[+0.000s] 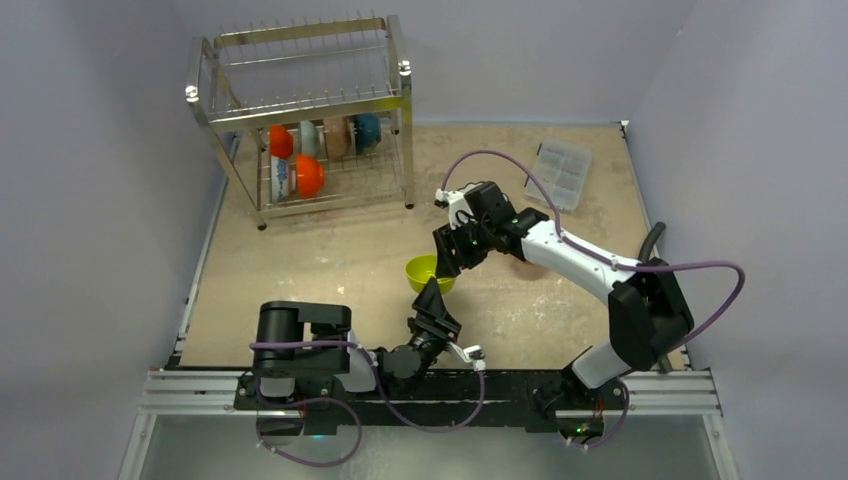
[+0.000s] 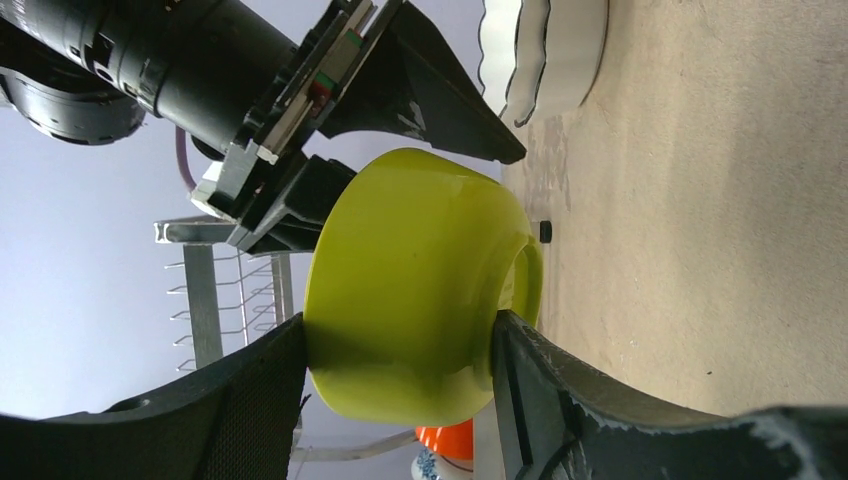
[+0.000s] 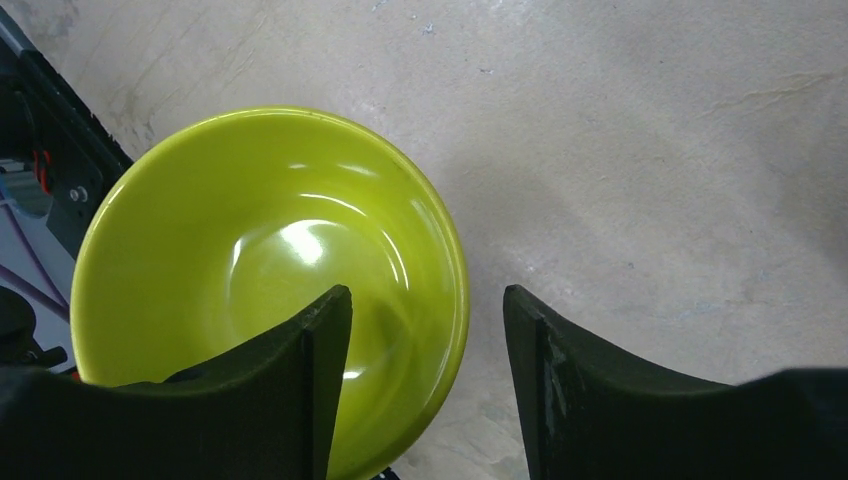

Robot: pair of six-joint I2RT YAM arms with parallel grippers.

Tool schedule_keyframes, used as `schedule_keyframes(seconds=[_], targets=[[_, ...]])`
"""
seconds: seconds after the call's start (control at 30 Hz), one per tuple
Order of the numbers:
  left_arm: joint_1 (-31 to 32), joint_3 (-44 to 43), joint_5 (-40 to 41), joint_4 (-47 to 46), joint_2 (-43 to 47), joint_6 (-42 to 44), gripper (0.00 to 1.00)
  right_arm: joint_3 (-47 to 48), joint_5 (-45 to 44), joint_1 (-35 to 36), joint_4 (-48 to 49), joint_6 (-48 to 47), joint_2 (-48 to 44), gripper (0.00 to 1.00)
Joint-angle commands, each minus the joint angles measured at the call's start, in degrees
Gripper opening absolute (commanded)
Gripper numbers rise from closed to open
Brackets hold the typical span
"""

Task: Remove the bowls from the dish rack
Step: Place the bowl with the bowl.

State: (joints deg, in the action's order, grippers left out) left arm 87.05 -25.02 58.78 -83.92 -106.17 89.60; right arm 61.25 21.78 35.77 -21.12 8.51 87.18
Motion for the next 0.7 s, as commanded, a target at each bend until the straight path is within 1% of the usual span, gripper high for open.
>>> schedule_keyframes(seconds=[0.0,0.07,0.17,0.23,0.27,0.33,0.43,0.67], targets=[[0.2,-2.0,0.7,-18.1,0.1,1.3,0.0,2.4,2.2,0.6,-2.4,-2.7,1.6,0.56],[0.2,-2.0,0.9,-18.1,-0.1,1.4,0.0,2.6,2.7,0.7,-2.5,-3.0,2.1,0.46],[0.3,-2.1,1.1,-18.0,-0.1,1.4,0.0,3.0,2.6,0.8,-2.9,-3.3,2.2,0.23],[0.3,-2.0,1.2,-18.0,-0.2,1.2,0.0,3.2,2.1,0.8,-3.0,-3.2,1.7,0.04],[0.3,-1.9,1.4,-18.0,-0.3,1.3,0.0,3.5,1.8,0.8,-3.0,-3.1,1.4,0.0],[0.2,-2.0,1.5,-18.0,-0.4,1.1,0.03,3.7,0.9,0.9,-3.0,-2.7,0.5,0.0],[0.3,-2.1,1.8,-18.1,-0.5,0.8,0.11,4.0,-0.5,0.8,-2.8,-2.1,-1.0,0.0],[0.2,-2.1,2.9,-18.0,-0.2,-0.5,0.36,4.0,-5.2,0.8,-1.5,-0.1,-5.1,0.0]])
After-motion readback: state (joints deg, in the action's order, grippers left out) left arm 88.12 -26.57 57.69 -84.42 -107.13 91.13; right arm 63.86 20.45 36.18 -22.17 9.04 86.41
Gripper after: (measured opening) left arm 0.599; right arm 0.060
